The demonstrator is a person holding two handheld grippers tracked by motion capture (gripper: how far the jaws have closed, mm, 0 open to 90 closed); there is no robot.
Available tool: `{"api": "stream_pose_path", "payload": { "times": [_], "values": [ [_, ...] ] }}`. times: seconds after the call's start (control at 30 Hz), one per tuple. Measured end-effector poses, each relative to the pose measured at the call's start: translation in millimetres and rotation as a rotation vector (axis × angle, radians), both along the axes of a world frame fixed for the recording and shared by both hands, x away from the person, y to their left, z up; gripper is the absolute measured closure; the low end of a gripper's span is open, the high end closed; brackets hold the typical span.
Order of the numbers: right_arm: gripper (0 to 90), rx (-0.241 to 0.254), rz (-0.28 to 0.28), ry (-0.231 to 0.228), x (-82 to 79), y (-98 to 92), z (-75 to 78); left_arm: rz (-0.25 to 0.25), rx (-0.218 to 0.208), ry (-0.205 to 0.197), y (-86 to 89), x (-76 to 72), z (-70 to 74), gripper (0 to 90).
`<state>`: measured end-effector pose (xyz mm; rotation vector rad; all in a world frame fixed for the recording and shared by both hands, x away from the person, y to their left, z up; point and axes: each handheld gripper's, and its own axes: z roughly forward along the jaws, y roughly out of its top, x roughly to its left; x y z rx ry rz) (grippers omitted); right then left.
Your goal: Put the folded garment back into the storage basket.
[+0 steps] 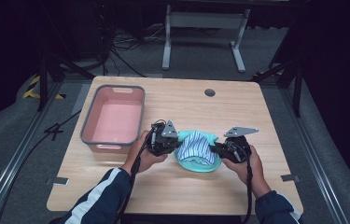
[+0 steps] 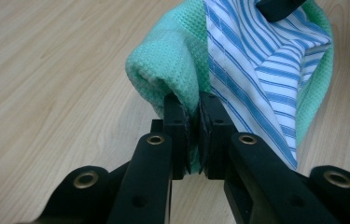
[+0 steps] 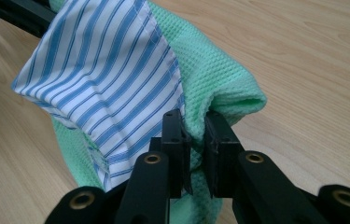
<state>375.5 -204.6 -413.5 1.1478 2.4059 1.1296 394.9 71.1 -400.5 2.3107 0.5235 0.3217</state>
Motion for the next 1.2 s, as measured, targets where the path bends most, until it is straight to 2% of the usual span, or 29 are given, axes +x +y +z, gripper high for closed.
{"api": "stream_pose_path", "payload": {
  "times": [0.4,0.73,1.2],
  "values": [
    [79.7,-0.013,0.022,-0.036,8.4,20.5,22.3,0.035,-0.009,-0.048,22.1,4.2,17.8,83.0],
    [79.8,-0.014,0.044,-0.066,15.8,41.5,42.1,0.073,-0.039,-0.077,44.5,6.1,33.0,83.1],
    [79.7,-0.024,0.081,-0.09,29.5,75.3,60.2,0.135,-0.047,-0.084,80.3,8.9,44.4,83.1]
  ]
}}
